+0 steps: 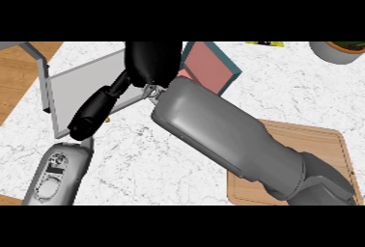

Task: Pick the cupcake from the cutting board and place it in the cardboard box

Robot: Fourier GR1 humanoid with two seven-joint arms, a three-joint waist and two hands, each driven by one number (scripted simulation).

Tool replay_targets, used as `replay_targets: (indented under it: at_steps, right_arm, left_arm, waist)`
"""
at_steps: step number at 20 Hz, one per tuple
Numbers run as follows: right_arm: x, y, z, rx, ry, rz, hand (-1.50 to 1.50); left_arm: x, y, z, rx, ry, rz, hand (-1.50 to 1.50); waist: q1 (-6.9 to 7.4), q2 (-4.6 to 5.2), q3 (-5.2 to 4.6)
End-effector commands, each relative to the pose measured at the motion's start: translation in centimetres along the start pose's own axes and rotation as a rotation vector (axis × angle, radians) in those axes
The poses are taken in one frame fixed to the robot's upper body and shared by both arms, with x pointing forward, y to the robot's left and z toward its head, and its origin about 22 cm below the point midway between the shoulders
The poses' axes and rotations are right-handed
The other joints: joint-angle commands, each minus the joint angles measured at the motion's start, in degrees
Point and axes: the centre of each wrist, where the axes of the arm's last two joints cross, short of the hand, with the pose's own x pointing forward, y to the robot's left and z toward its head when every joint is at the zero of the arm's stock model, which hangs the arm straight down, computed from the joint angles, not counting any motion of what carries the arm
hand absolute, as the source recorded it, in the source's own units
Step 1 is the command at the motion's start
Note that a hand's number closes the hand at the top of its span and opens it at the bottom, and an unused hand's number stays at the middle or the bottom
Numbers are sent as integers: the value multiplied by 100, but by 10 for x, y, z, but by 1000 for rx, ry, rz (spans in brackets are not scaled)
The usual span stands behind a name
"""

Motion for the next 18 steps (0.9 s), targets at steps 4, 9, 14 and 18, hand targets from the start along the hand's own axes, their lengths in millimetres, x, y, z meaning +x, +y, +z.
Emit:
replay_targets:
  at_steps: [4,9,14,18]
  right_arm:
    - [4,-1,-28,-74,220,-60,150]
    - [-5,8,-47,11,252,74,150]
    - [-33,28,-56,288,324,71,150]
    - [-49,37,-65,400,331,56,150]
  left_arm:
    - [-8,5,9,37,23,-16,0]
    - [-10,16,23,43,26,4,0]
    - [-8,24,18,75,27,-23,0]
    - [-20,15,27,88,49,-17,0]
  waist:
    - [-213,2,3]
    - [-340,-24,8]
    - [-470,1,15]
    - [-543,17,17]
